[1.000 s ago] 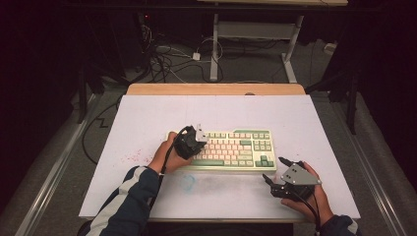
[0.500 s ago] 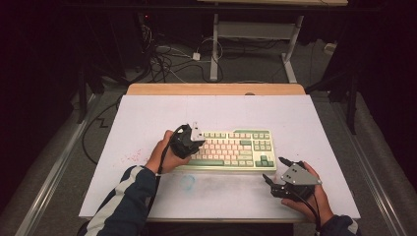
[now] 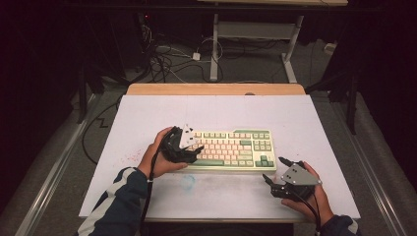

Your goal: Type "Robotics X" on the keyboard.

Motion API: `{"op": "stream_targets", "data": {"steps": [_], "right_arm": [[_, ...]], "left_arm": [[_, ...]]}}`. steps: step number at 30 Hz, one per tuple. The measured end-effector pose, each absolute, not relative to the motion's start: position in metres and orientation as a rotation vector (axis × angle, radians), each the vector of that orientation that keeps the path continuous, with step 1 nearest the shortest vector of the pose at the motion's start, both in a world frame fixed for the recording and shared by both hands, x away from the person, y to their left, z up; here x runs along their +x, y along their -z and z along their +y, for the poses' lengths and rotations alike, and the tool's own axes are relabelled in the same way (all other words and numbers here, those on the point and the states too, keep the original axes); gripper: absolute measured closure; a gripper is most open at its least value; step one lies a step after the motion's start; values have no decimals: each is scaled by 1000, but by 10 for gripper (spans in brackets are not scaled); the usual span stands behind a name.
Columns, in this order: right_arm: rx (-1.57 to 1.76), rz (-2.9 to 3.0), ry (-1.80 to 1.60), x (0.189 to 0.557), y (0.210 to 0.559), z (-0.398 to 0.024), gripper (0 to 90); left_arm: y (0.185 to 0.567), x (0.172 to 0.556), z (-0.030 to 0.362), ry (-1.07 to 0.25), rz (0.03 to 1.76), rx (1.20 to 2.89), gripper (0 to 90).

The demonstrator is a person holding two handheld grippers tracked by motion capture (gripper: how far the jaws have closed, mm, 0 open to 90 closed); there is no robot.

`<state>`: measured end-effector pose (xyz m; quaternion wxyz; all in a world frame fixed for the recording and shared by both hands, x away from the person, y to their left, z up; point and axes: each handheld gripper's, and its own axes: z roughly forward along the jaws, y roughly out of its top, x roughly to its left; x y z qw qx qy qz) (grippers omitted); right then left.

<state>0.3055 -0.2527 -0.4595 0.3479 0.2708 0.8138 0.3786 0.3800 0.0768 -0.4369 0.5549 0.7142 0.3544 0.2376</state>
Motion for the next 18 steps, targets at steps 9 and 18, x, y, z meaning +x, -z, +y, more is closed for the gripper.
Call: {"op": "stream_targets", "data": {"steps": [9, 18], "right_arm": [[699, 2111, -983, 305, 459, -252, 252], [698, 2110, -977, 305, 459, -251, 252]], "left_arm": [[441, 364, 97, -609, 813, 1647, 207], [449, 351, 116, -662, 798, 1636, 205]]}}
